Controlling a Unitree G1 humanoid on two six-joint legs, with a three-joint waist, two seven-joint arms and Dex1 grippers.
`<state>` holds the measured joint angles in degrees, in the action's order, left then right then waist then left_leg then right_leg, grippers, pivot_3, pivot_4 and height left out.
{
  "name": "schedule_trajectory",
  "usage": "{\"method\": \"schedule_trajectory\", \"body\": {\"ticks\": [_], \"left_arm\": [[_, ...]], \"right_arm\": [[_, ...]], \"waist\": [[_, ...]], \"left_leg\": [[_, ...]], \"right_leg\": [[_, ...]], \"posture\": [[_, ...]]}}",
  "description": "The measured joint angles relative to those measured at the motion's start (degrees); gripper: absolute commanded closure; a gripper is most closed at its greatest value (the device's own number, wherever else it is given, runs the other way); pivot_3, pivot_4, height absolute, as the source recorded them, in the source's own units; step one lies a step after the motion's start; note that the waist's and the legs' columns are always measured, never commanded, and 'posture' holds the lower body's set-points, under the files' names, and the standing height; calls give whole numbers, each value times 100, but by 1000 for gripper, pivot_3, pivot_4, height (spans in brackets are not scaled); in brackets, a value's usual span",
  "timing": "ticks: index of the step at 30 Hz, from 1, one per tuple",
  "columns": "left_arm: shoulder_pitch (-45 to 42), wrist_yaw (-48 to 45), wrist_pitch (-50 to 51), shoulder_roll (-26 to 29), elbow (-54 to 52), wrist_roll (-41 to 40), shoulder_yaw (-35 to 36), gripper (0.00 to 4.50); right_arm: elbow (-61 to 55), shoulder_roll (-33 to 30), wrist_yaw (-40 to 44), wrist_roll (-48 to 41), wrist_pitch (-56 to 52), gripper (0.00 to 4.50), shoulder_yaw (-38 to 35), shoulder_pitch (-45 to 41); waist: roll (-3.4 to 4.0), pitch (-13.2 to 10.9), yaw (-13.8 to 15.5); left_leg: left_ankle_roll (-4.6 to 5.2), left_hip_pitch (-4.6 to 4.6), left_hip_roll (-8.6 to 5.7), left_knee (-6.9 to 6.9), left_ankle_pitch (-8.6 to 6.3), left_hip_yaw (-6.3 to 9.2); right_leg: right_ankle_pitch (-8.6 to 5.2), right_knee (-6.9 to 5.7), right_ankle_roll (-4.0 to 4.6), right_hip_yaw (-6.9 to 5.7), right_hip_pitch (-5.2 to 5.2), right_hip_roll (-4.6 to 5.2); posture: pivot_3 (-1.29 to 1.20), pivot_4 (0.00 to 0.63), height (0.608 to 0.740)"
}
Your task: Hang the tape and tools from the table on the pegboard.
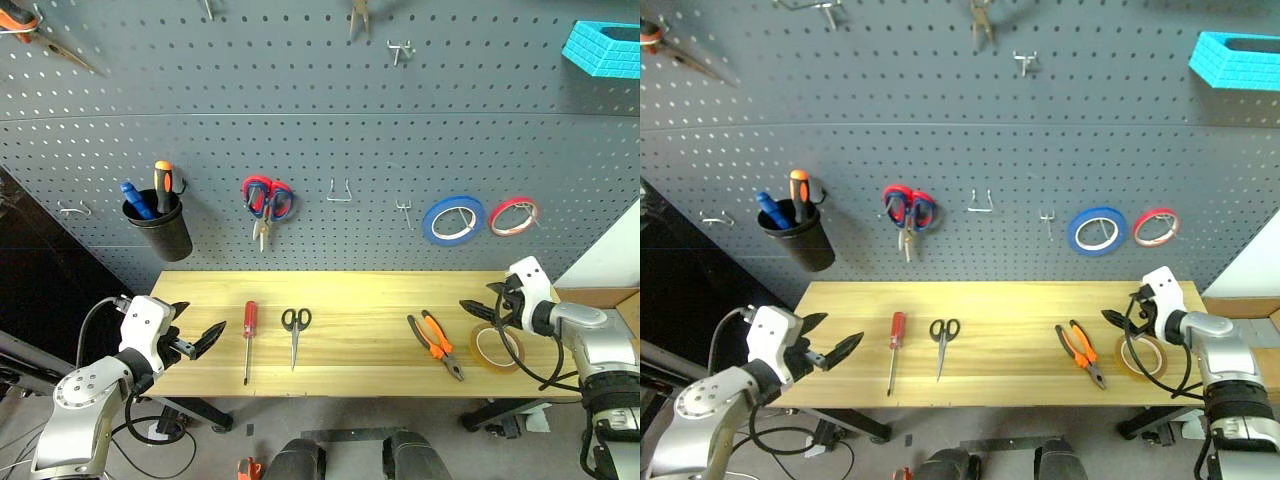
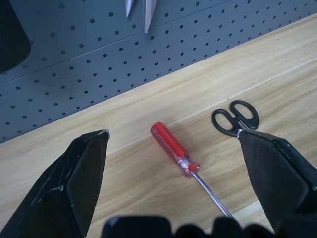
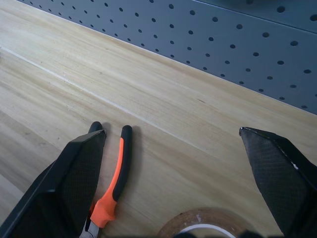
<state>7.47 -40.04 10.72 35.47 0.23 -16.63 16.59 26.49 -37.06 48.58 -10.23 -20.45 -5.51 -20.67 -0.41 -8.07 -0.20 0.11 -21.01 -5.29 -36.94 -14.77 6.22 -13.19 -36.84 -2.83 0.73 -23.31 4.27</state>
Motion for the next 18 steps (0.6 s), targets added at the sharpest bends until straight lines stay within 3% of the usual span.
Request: {"method": "schedule_trajectory", "body": {"ticks": [10,18], "left_arm": [[306,-100,242,-17,-291,-125,-38,34],[182,-476,326,-73,-906,37,-1177,34]], "right_arm": [[-111,-5,-103,42,-238,0,126,240],[-134,-16,-553,183,-789,0,119,403]], "waist": [[-44,-117,2],[-69,-392,-15]], "left_leg": [[0,0,5,-2,0,2],[5,-21,7,3,-6,3]], "right_leg": [[-2,-1,3,3,3,1],[-5,3,25,1,-15,4]], "posture": [[-23,194,740],[-48,260,740]]}}
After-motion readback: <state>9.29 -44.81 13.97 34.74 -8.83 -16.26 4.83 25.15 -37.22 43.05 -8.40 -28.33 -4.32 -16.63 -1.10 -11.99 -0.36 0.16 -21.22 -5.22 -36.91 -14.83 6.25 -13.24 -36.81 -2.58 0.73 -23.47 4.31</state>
